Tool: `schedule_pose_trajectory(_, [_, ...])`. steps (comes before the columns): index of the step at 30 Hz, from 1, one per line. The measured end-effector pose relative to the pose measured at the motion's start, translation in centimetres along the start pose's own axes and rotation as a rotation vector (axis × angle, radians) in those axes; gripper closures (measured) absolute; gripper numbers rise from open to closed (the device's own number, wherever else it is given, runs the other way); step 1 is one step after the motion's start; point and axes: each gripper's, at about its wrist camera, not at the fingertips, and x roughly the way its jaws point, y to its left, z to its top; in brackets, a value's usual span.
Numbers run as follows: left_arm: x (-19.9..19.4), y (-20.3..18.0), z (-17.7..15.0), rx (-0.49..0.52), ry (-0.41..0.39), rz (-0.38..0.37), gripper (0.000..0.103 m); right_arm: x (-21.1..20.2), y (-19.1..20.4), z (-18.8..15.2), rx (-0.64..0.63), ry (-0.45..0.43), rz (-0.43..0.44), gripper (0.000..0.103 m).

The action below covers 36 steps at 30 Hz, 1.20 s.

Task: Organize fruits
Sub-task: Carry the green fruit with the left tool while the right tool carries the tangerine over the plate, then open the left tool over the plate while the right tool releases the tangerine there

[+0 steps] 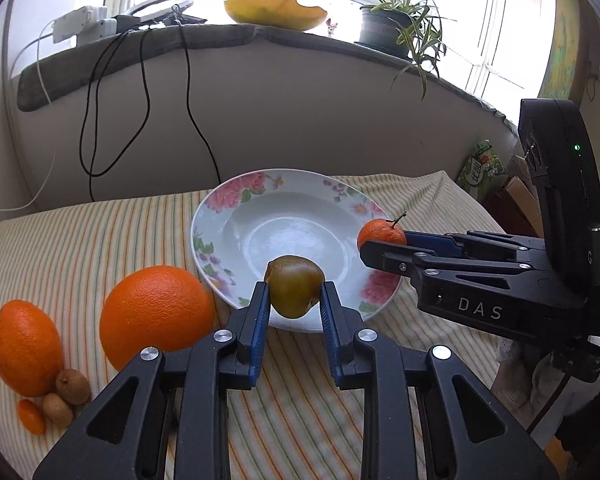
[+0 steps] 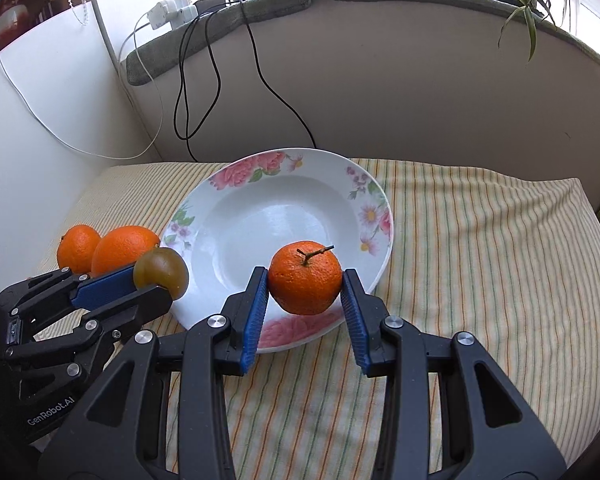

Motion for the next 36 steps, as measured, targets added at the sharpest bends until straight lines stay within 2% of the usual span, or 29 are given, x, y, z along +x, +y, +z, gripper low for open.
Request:
schedule_pose_trajectory(12, [2.3,0.0,0.4,-0.011,0.030,0.013,0.079,1.6,-0.1,0.7,-0.010,0.012,0.011,0.064])
schedule_pose_trajectory(21, [2.5,0.1,0.3,-0.012,0.047,0.025,0.076,2.0,0.1,0.8,-0.023,0.015,-0.002,0.064])
schedule_pose_trajectory(22, [2.4,0.1,0.3,-0.010,0.046,0.023,0.073,2.1,0.0,0.8,-0.022,0.017,-0.003,0.062])
schedule_pose_trajectory(25, [2.1,0.0,0.4,-0.007,0.039,0.027,0.059,1.6,0.2,0.9,-0.028,-0.005,0.000,0.038])
schedule_pose_trajectory(26, [2.1,0.1,0.4,-0.008,0.038,0.027,0.059,1.4,0.3,0.9,-0.033,-0.016,-0.009,0.032])
schedule_pose_trajectory(32, [1.2,0.3,0.3,-0.006,0.026,0.036,0.059,0.6,0.8,1.2,-0.042,-0.033,-0.024,0.029])
schedule_pose_trajectory(36, [0.6,0.5,0.2,-0.010,0.017,0.038,0.059,0.0,1.0,1.1,-0.034,-0.046,-0.026,0.021])
